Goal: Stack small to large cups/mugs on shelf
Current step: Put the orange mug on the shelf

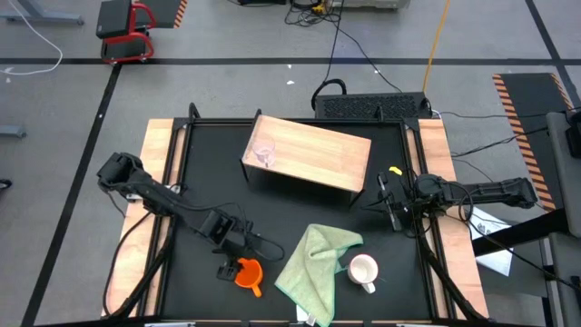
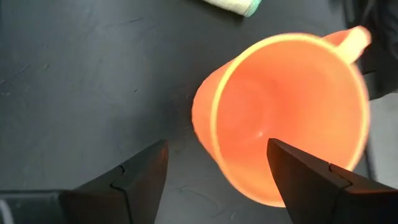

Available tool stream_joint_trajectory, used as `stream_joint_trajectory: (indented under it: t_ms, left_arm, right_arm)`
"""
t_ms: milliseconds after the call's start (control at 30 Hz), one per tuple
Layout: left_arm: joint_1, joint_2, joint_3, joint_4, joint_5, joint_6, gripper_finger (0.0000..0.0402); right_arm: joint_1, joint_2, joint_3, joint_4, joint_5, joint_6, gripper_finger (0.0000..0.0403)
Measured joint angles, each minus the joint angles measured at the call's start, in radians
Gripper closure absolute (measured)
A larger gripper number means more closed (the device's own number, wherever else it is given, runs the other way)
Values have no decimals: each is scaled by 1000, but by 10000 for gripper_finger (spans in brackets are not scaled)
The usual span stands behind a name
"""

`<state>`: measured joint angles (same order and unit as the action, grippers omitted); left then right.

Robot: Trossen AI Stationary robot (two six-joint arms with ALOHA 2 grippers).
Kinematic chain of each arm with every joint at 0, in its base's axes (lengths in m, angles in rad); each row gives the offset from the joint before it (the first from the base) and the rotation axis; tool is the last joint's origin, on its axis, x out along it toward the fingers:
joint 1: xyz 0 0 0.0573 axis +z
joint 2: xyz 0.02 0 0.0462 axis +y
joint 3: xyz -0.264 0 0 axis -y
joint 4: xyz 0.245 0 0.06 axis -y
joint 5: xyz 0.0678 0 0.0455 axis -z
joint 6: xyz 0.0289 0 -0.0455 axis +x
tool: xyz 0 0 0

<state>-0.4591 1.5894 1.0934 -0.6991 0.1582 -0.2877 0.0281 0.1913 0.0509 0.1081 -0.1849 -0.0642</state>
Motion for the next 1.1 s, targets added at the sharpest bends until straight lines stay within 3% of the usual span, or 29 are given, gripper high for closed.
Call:
stream_joint_trajectory:
  t_ms: [367,767,1100]
  left_arm:
    - [0,0,11,20,22,24,132]
    - [0,0,11,25,25,40,193]
    - [0,0,11,47,26,41,195]
  right_arm:
    - [0,0,0,0,0,0,403]
    - [0,0,0,0,0,0,403]
    - [0,0,0,0,0,0,403]
